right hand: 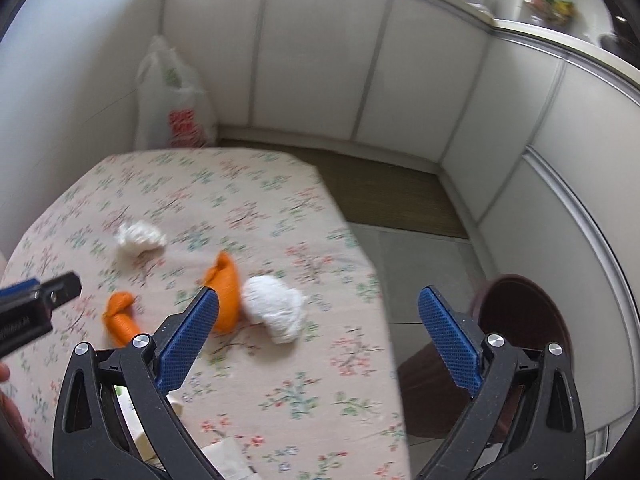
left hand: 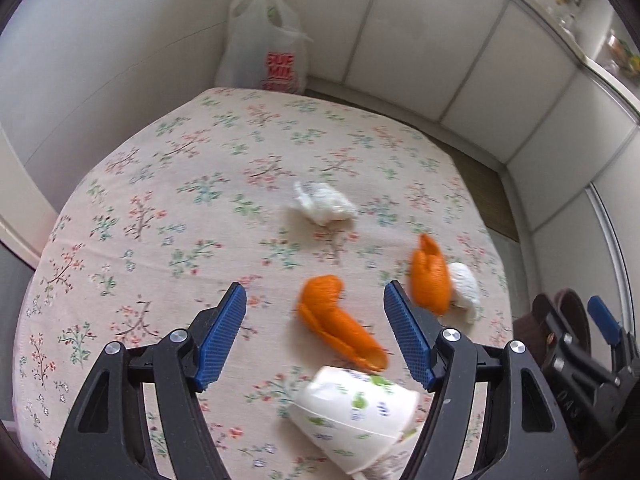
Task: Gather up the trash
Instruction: 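Move both tools back over the table toward the orange peels and cup, then grasp the orange peel with the left tool while the right tool grasps the white paper cup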
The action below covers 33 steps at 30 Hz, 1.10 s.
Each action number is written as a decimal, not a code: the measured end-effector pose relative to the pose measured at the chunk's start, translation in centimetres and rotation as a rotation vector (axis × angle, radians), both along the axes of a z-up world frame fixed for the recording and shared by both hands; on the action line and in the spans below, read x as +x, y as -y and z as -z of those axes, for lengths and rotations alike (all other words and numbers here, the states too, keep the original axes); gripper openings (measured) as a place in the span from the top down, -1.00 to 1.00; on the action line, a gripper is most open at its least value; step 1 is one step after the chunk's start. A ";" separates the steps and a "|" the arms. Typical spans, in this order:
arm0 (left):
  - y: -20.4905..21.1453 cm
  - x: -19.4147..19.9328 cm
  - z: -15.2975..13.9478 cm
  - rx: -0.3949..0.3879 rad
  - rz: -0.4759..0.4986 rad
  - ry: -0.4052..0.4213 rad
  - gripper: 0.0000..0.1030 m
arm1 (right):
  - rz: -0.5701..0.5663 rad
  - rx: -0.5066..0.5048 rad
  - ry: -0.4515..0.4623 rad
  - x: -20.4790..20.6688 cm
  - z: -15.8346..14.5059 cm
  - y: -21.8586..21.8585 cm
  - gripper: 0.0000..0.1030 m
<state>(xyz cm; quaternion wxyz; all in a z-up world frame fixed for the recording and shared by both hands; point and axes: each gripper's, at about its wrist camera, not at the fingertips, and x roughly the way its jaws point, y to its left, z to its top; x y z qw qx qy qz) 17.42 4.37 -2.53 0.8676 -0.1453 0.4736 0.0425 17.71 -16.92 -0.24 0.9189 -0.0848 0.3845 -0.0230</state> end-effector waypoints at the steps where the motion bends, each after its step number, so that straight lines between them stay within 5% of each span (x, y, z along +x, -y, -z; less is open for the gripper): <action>1: -0.6 0.0 0.2 -0.004 -0.008 -0.006 -0.36 | -0.031 -0.001 -0.021 0.2 0.5 -0.9 -0.86; 10: -4.8 1.5 4.4 -0.066 -0.067 -0.099 -0.36 | -0.334 -0.077 -0.166 -0.6 5.0 -8.4 -0.86; 17: -3.4 4.9 6.3 -0.192 0.062 -0.194 -0.36 | -0.451 -0.148 -0.188 -2.8 5.5 -10.0 -0.86; 22: -1.0 5.3 7.2 -0.123 0.125 -0.227 -0.33 | -0.484 -0.138 -0.213 -3.4 5.4 -9.8 -0.86; 28: -0.4 5.3 7.6 -0.209 0.189 -0.220 0.34 | -0.504 -0.099 -0.242 -3.5 5.0 -9.1 -0.86; 33: -1.3 4.8 7.4 -0.271 0.159 -0.201 0.42 | -0.526 -0.055 -0.275 -3.5 5.3 -9.1 -0.86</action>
